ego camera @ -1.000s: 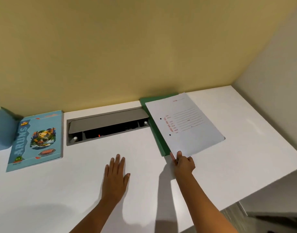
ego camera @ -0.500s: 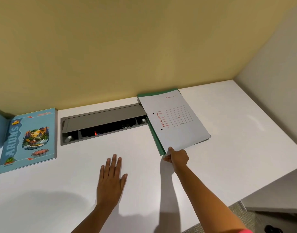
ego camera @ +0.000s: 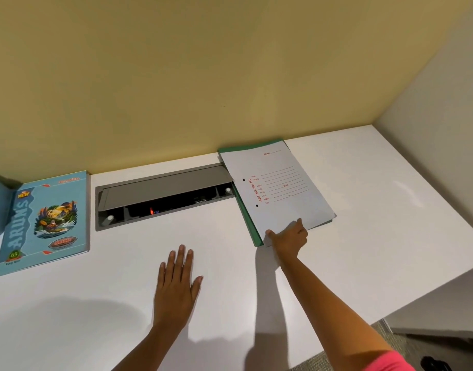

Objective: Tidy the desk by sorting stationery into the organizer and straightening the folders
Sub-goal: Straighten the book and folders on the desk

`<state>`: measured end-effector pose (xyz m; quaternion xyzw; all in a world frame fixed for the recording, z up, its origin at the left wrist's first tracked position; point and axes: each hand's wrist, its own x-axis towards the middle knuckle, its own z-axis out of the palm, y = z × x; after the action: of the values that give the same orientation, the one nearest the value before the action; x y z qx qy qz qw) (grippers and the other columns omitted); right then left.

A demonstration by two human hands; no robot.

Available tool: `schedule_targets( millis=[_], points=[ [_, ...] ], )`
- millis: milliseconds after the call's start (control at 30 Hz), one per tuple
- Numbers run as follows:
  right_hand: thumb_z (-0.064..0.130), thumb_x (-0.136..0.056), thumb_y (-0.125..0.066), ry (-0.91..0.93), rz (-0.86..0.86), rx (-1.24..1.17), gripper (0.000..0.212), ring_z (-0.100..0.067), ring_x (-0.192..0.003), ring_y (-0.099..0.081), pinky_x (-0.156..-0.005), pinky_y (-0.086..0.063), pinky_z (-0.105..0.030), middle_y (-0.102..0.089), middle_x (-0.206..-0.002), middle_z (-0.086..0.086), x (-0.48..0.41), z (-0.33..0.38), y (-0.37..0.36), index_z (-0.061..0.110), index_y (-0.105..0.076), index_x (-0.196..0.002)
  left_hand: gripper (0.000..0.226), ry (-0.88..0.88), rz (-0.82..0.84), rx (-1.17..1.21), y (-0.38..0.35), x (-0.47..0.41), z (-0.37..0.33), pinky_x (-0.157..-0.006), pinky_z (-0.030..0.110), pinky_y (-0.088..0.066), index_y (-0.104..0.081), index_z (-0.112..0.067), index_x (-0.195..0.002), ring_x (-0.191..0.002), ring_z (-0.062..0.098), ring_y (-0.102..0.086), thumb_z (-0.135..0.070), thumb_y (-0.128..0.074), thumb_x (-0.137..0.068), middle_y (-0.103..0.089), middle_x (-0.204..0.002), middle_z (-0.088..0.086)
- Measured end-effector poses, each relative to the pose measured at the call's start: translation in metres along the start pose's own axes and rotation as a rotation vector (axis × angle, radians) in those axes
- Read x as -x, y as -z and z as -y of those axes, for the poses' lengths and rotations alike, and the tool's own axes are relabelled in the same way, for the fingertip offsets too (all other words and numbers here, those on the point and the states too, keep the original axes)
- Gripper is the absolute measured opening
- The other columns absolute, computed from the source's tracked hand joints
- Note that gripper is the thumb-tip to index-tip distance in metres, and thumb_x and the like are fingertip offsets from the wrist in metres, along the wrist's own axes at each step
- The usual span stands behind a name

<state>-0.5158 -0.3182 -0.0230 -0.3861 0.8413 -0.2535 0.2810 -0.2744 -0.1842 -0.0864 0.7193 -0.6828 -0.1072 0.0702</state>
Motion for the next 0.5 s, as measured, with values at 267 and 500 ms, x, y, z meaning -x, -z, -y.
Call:
schedule_targets(
  millis=[267, 500],
  points=[
    [0.013, -0.074, -0.077, 0.066, 0.003, -0.002, 0.079, -0.036, -0.128, -0.033, -0.105, -0.034, -0.040, -0.038, -0.139, -0.020, 0.008, 0.000, -0.005, 0.001, -0.033, -0.138, 0.063, -0.004, -0.012, 0.005, -0.002, 0.000, 0.001, -0.119, 0.039, -0.009, -0.020, -0.017, -0.151, -0.147, 0.022, -0.011, -0.048, -0.020, -0.096, -0.014, -0.160, 0.004],
    [0.030, -0.098, -0.048, 0.257, 0.070, 0.238, 0.060, -0.031, -0.144, -0.015, -0.119, -0.019, -0.036, -0.017, -0.156, -0.016, 0.028, -0.020, -0.020, 0.006, -0.024, -0.148, 0.062, 0.008, -0.012, -0.006, -0.005, 0.000, 0.001, -0.119, 0.040, -0.010, -0.021, -0.017, -0.151, -0.148, 0.023, -0.012, -0.047, -0.020, -0.096, -0.014, -0.160, 0.004]
  ],
)
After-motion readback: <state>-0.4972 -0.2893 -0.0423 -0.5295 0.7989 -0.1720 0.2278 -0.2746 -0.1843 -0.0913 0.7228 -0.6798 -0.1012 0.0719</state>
